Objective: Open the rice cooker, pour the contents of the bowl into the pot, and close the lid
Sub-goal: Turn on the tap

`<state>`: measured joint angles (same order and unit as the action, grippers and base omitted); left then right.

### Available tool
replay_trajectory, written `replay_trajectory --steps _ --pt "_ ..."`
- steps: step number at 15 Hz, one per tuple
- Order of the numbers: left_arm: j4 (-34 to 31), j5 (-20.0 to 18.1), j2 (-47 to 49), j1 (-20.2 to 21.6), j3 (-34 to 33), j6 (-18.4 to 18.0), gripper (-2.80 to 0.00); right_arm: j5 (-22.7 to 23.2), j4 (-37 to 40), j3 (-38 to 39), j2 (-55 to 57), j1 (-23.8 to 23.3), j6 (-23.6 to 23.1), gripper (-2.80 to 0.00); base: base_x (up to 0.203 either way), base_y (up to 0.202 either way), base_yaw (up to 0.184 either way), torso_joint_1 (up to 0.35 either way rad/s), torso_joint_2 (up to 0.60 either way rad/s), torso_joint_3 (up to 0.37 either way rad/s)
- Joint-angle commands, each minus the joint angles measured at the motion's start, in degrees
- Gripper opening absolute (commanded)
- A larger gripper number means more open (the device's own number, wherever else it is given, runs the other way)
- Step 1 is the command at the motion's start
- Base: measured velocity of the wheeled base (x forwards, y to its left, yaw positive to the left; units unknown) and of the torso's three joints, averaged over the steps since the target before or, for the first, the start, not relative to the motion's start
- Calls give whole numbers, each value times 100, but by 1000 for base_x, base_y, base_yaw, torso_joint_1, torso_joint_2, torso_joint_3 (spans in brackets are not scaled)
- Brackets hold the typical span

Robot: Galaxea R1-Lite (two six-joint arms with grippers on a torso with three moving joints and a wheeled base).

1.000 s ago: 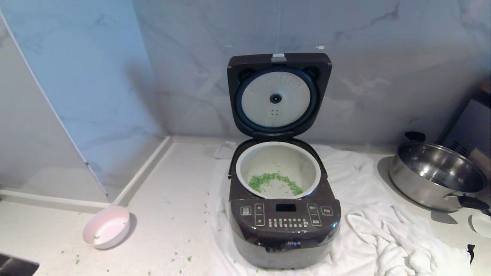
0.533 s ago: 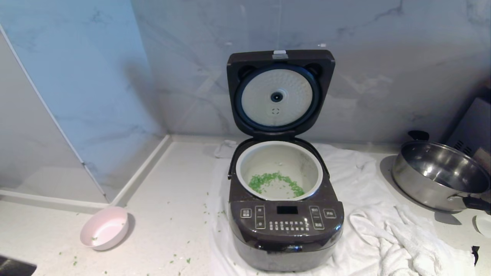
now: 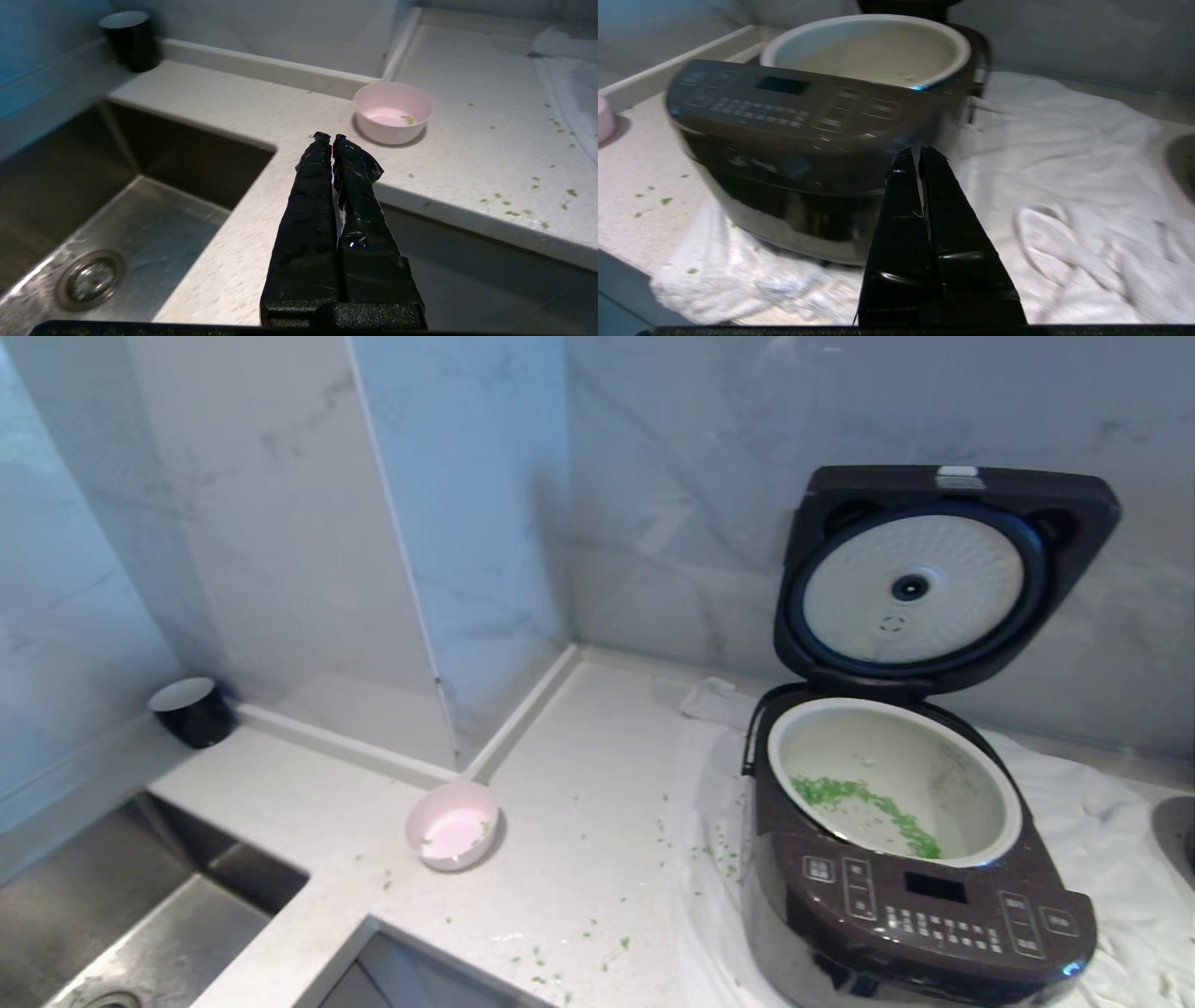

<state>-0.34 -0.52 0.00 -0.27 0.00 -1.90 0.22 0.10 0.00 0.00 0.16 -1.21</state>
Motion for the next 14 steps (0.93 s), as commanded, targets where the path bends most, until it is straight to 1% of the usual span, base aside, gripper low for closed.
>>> replay_trajectory --steps 1,9,10,14 --pt "-1 0 10 0 -8 -3 -280 13 8 0 9 2 -2 -280 1 -9 167 3 2 7" --pt "-1 0 9 0 -9 -3 -280 4 -1 0 9 2 -2 -280 -1 -5 172 2 2 1" --pt "-1 0 9 0 -8 -3 -280 4 -1 0 9 2 -2 -280 3 5 85 7 2 2" --pt "-1 0 9 0 -9 -3 -280 4 -1 0 9 2 6 -280 0 0 0 0 0 0"
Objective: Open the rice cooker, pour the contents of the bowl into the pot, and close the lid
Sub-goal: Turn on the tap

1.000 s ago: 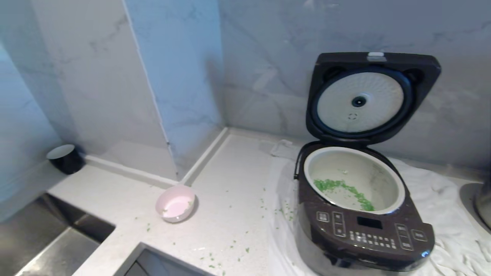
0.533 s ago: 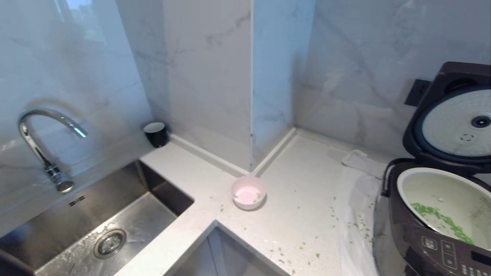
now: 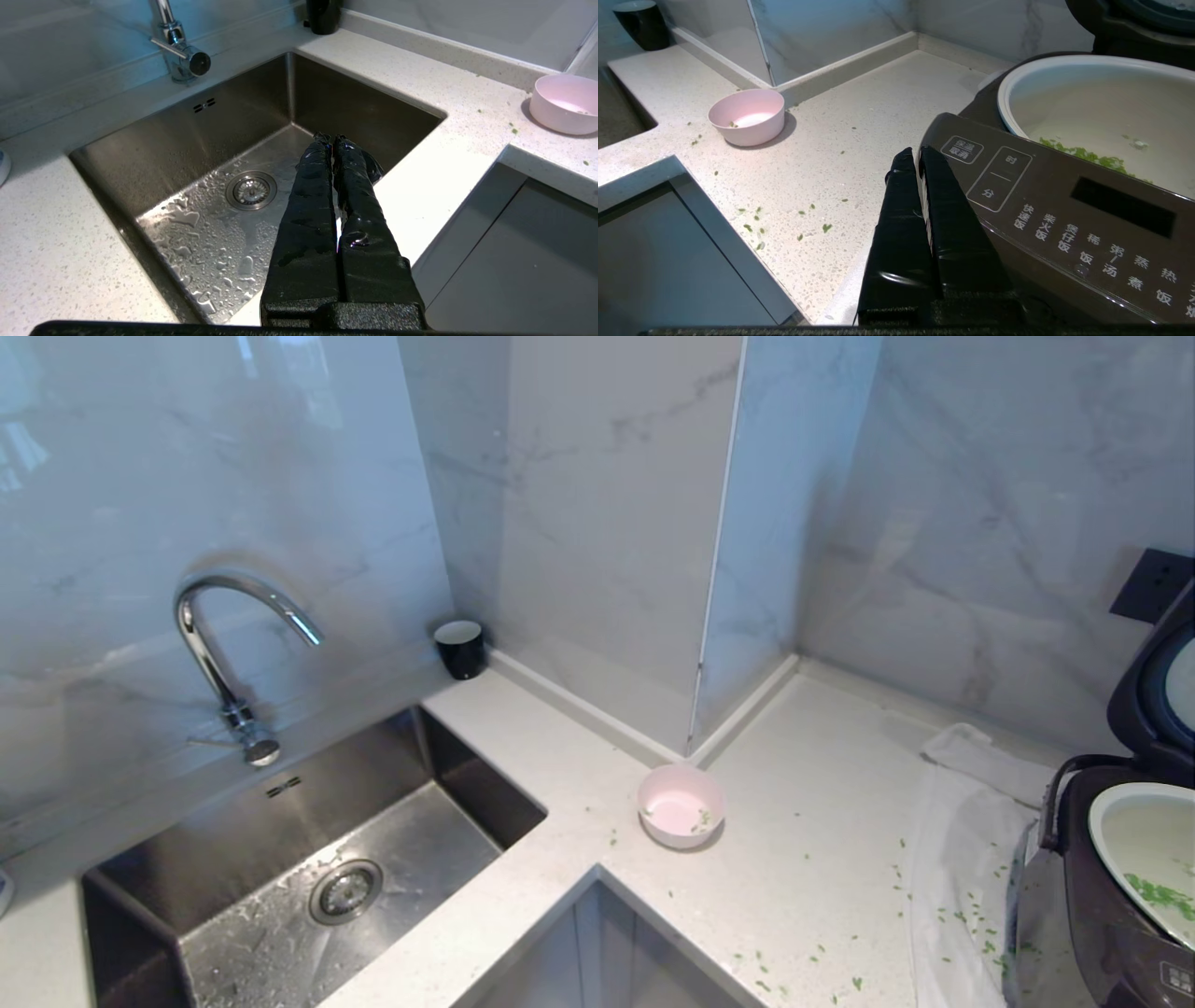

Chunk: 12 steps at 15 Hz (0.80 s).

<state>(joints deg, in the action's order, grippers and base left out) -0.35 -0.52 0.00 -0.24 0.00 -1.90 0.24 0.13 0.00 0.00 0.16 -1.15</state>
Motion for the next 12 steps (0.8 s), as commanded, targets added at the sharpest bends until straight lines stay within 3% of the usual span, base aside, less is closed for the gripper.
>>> replay_trajectory --steps 1,10,12 --pt "0 0 9 -2 -9 -3 -280 2 -5 0 9 2 1 -280 0 0 0 0 0 0" --pt "-23 8 13 -2 0 -3 -280 2 -5 0 9 2 19 -280 0 0 0 0 0 0" --pt "0 8 16 -2 0 6 -280 2 -5 0 9 2 10 -280 132 0 0 -16 -5 7"
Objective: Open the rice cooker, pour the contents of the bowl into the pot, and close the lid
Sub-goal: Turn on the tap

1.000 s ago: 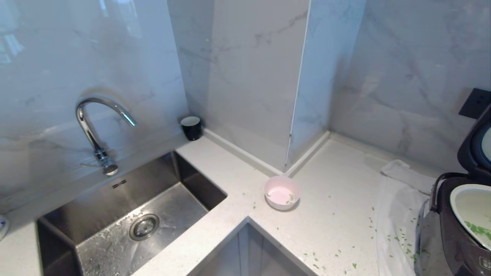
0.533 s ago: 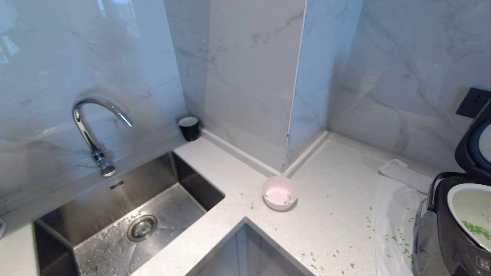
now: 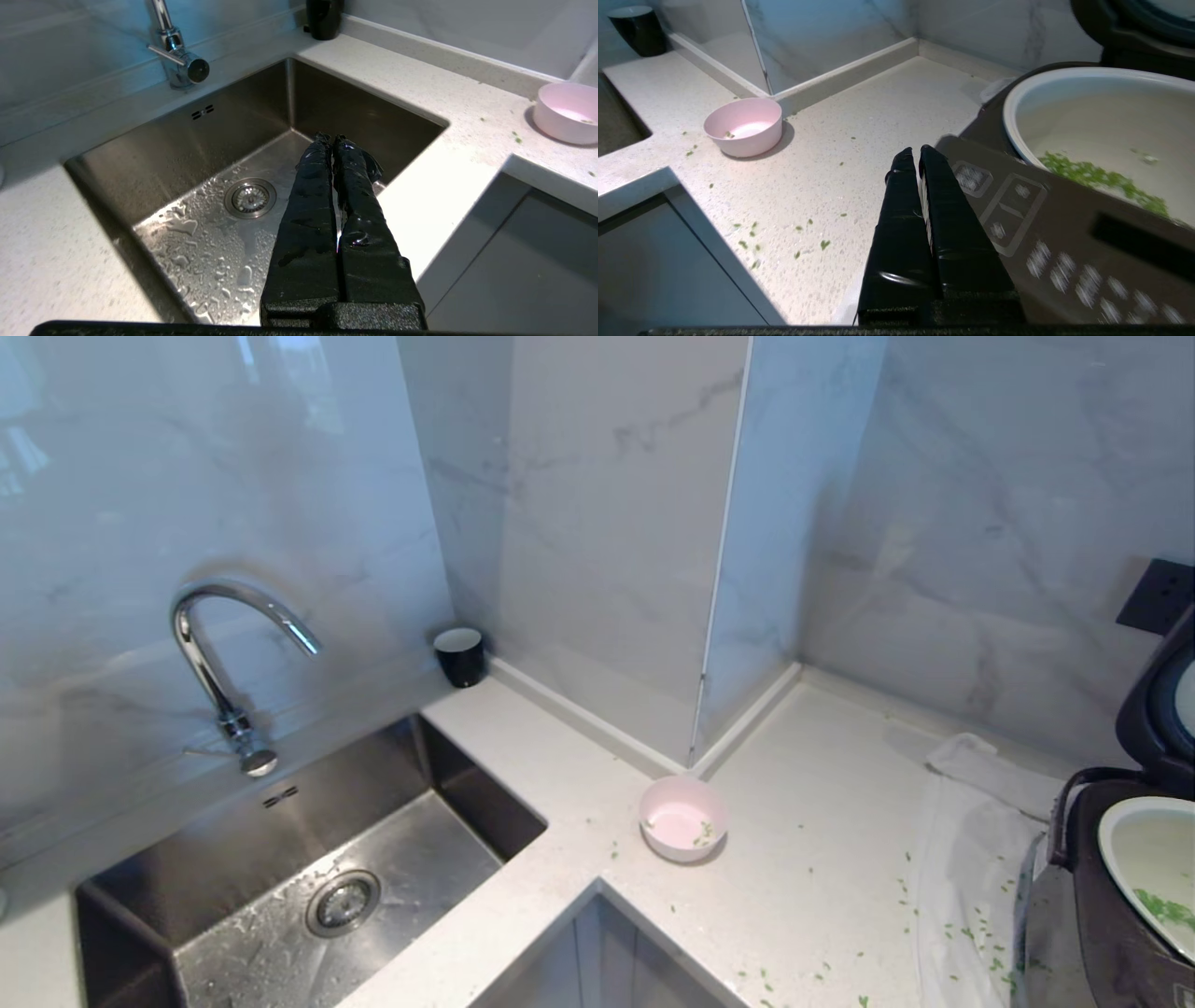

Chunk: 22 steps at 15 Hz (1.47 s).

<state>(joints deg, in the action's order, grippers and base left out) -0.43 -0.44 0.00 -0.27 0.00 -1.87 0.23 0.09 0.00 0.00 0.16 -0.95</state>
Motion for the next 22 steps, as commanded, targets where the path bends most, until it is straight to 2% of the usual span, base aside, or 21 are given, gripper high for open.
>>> replay_trajectory --steps 1,8,10,13,16,19,22 --pt "8 0 10 0 -2 11 -280 3 0 0 9 2 -6 -280 164 0 1 7 1 5" --pt "-1 40 9 9 6 72 -280 3 0 0 9 2 -10 -280 14 0 0 3 0 0" --pt "-64 47 98 16 448 106 -280 3 0 0 9 2 -10 -280 0 0 0 0 0 0" --pt "-146 44 1351 22 1253 466 -280 3 0 0 9 2 -10 -280 0 0 0 0 0 0" --pt "-98 61 2818 115 2329 933 -280 3 0 0 9 2 -10 -280 0 0 0 0 0 0" --pt "-76 113 4103 402 3060 1172 -280 3 0 0 9 2 -10 -280 0 0 0 0 0 0" --pt "-98 242 5485 616 3479 1821 -280 3 0 0 9 2 -10 -280 0 0 0 0 0 0"
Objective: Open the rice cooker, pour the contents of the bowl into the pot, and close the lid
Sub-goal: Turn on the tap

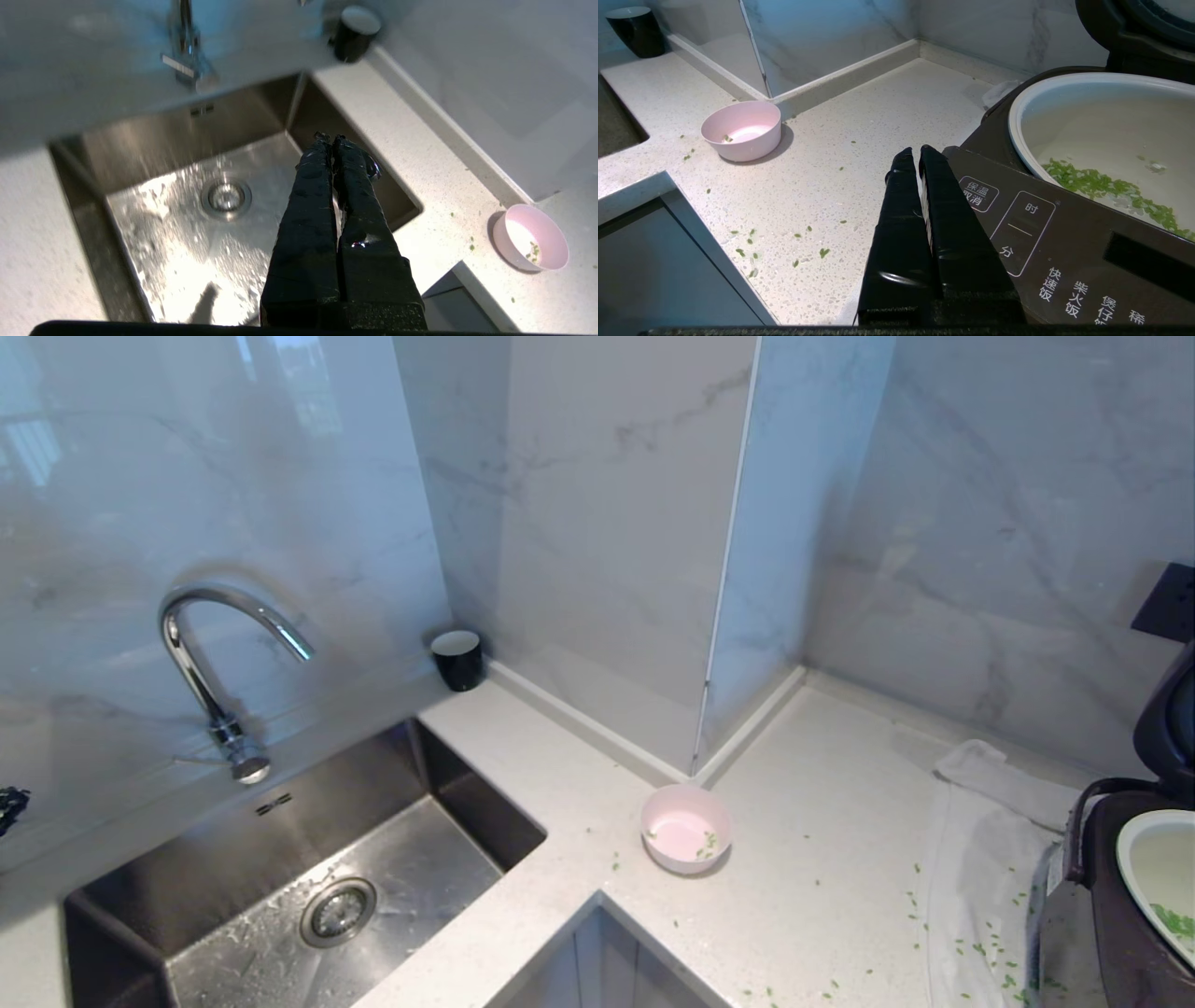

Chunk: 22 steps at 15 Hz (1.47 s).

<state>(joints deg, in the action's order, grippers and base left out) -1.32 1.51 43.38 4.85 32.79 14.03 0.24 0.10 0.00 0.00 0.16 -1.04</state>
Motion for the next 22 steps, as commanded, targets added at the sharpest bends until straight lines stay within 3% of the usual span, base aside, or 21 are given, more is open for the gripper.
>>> replay_trajectory --steps 1,4,8,11,17,22 --pt "1 138 1655 160 277 461 -280 2 -1 0 9 2 -2 -280 0 0 0 0 0 0" --pt "247 363 3204 291 468 1091 -280 2 -1 0 9 2 -2 -280 0 0 0 0 0 0" --pt "1507 1220 4793 374 611 1471 -280 2 -1 0 9 2 -2 -280 0 0 0 0 0 0" --pt "2168 1453 5431 591 942 1512 -280 2 -1 0 9 2 -2 -280 0 0 0 0 0 0" --pt "2232 1460 6397 1153 1768 1436 -280 2 -1 0 9 2 -2 -280 0 0 0 0 0 0" --pt "2183 1456 7168 1189 2506 1294 -280 2 -1 0 9 2 -2 -280 0 0 0 0 0 0"
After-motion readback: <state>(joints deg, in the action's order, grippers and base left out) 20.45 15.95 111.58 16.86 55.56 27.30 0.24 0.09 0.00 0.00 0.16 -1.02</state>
